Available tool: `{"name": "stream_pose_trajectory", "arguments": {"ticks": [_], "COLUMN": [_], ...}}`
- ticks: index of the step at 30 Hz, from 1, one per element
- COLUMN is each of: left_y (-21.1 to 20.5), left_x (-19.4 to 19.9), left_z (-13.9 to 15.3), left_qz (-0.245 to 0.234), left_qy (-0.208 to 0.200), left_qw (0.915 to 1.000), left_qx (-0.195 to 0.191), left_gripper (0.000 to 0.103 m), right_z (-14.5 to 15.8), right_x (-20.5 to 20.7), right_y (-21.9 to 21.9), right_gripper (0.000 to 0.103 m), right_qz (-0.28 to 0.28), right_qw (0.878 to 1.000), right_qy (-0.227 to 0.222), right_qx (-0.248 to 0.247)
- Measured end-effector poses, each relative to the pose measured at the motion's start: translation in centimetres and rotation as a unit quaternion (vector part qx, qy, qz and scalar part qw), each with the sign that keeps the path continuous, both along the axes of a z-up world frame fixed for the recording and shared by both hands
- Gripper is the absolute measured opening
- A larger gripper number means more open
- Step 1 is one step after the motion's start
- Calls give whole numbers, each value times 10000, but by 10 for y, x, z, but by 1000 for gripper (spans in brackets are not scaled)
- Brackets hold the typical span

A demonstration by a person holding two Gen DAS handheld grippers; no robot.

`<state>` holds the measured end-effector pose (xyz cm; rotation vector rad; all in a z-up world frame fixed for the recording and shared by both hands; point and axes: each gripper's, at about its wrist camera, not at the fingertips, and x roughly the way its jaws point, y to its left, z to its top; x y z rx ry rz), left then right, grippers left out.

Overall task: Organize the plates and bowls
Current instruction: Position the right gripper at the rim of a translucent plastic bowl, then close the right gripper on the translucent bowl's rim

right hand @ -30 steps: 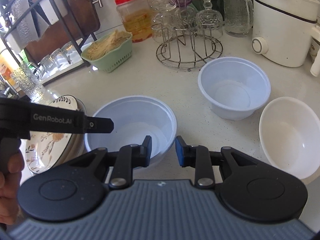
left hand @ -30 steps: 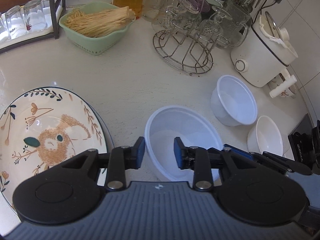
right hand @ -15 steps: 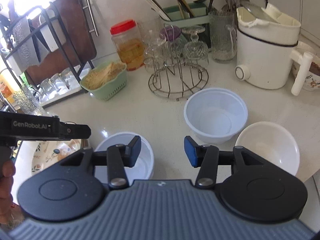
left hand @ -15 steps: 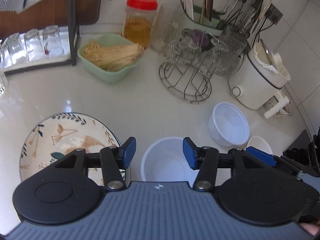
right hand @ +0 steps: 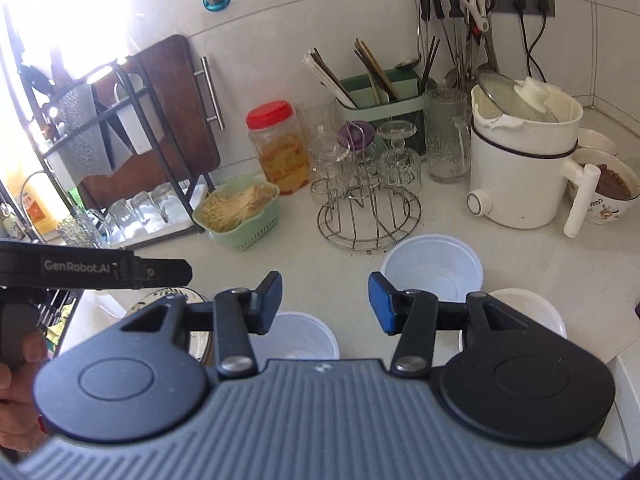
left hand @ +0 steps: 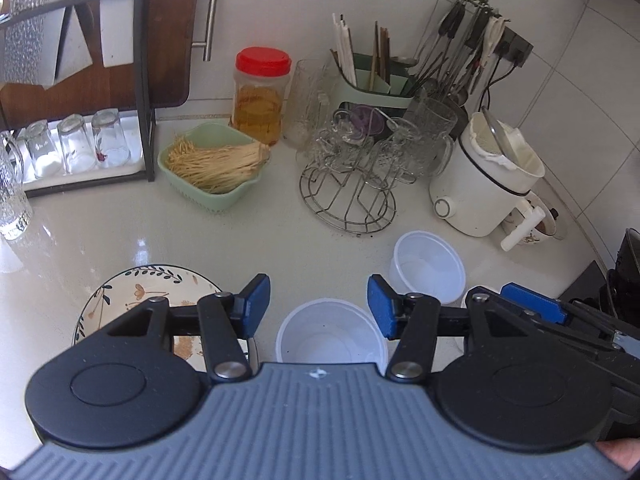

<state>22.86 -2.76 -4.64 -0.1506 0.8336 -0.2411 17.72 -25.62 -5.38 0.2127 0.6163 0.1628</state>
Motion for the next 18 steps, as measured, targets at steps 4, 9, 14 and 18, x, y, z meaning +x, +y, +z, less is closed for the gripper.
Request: {"name": "stream_pose_trajectory", "arguments": {"ticks": [4, 9, 14, 18], "left_y": [-8, -24, -35, -48], "left_x": [-8, -18, -24, -26], "left_z": [12, 25, 34, 42], "left_qz": [-110, -175, -180, -247], "left_qy": [-74, -166, -166, -238], "left_qw": [9999, 9994, 9993, 9984], "left_qx": [45, 257, 281, 454], "left_gripper": [60, 76, 88, 95], "right_z": [10, 23, 31, 33], "right_x": [-9, -22, -35, -41], "right_y": [-2, -10, -23, -35], "right_gripper": [51, 51, 51, 51], "right_qz": [-53, -132, -266, -379], "right_qw": [10000, 9998, 9995, 9991], "right_qy": [-47, -138, -194, -161], "right_qx": [24, -5, 17, 37]}}
